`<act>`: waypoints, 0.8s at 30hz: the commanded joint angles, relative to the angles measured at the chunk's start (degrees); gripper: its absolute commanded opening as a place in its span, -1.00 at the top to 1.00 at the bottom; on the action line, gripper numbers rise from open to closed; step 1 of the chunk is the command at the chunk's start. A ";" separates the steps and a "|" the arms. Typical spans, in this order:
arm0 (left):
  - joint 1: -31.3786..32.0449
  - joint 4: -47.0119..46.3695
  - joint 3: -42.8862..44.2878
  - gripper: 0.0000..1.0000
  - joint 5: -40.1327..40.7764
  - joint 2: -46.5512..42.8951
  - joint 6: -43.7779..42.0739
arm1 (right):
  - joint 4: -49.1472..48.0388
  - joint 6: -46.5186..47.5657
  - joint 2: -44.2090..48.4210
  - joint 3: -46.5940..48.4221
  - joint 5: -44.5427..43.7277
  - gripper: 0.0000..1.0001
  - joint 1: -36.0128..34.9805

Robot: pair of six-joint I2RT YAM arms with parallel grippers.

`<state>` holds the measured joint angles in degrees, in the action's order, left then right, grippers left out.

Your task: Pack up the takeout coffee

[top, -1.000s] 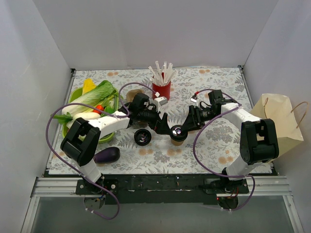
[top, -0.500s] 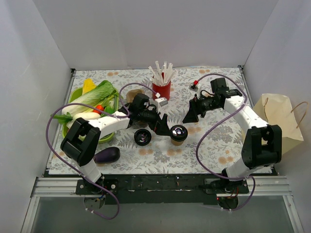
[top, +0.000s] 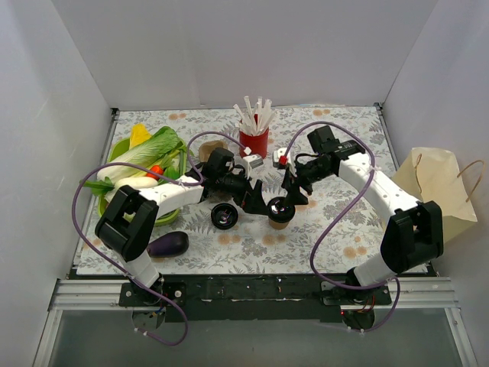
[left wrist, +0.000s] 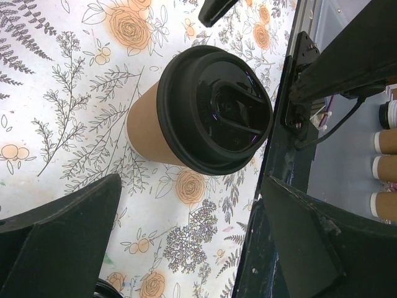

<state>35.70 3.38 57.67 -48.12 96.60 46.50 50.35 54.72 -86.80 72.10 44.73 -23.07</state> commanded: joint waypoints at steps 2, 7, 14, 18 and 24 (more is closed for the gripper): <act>-0.37 -1.09 -0.45 -0.96 -0.92 -0.09 0.08 | 0.45 5.75 1.20 -1.87 -3.42 -0.48 -1.98; -0.46 -1.44 -0.36 -0.96 -1.01 0.70 0.17 | 0.80 6.19 0.24 -2.75 -3.42 -0.50 -2.77; -0.55 -0.92 1.04 -0.96 -1.01 2.98 0.25 | 0.37 6.19 -0.47 -3.63 -3.33 -0.48 -3.30; -0.72 -1.71 1.39 -0.96 -1.19 4.39 0.52 | 0.19 6.19 -0.73 -4.24 -3.60 -0.49 -3.56; -0.99 -1.62 2.18 -0.96 -1.89 6.15 1.13 | 0.19 5.84 -1.44 -5.03 -3.60 -0.43 -3.65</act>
<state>35.22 2.48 58.22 -48.73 102.69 47.42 50.48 60.23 -87.74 67.59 40.62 -26.35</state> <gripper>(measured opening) 0.981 0.727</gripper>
